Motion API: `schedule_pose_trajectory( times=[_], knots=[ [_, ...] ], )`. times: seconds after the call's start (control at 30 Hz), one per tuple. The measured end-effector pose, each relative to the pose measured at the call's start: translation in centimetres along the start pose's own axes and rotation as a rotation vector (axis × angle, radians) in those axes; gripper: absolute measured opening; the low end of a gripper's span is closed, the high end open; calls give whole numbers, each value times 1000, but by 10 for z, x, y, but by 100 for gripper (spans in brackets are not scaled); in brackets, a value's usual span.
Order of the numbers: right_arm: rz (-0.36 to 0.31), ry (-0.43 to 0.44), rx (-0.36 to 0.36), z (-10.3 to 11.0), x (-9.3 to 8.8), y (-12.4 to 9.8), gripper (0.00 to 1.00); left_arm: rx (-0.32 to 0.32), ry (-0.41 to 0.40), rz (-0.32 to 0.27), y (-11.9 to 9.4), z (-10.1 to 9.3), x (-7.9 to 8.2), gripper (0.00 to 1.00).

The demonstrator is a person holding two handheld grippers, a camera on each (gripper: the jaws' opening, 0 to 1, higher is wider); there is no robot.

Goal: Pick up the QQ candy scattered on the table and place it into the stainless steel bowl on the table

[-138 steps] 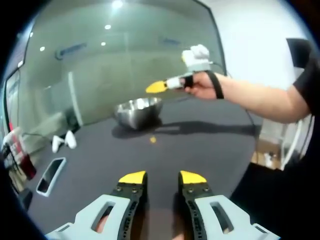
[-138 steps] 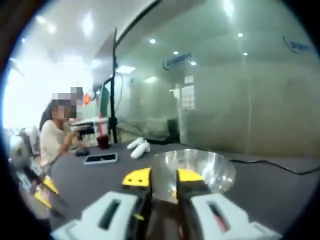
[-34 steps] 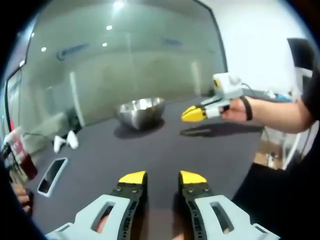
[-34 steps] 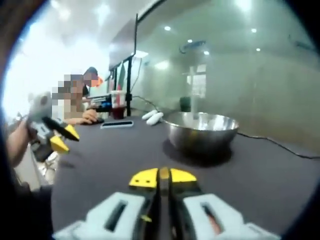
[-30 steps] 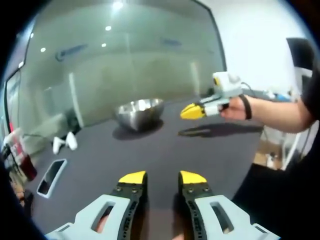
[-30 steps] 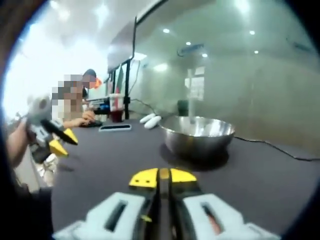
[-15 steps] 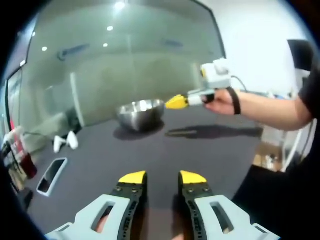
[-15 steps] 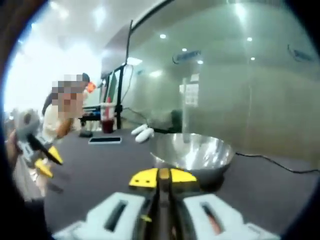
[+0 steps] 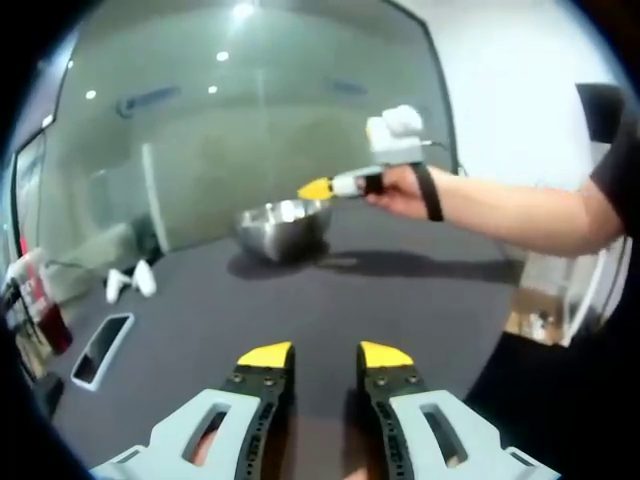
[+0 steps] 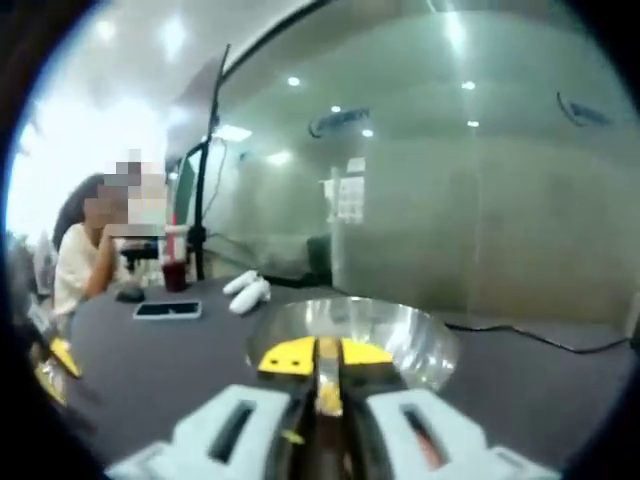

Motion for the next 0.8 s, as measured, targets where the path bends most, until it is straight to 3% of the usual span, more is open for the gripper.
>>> schedule_pose_trajectory(
  times=[0.5,0.63,0.8],
  knots=[
    [37,11,0,-13,-5,27,9,2,-5,0,2,4,0,27],
    [52,40,-6,-15,-11,24,20,3,-3,0,3,5,1,27],
    [49,37,10,-10,-10,22,21,4,-5,1,4,4,0,27]
  ],
)
Point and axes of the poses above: the point that each gripper's makers call its tool centre point, and the gripper's own axes: y roughly forward along the fingers, z roughly to its left, x roughly out of its top, the point moved 1 cm from there along -y, roughly backward along the fingers, and after that the axes turned 11 degrees about x, right-handed, at the moved point
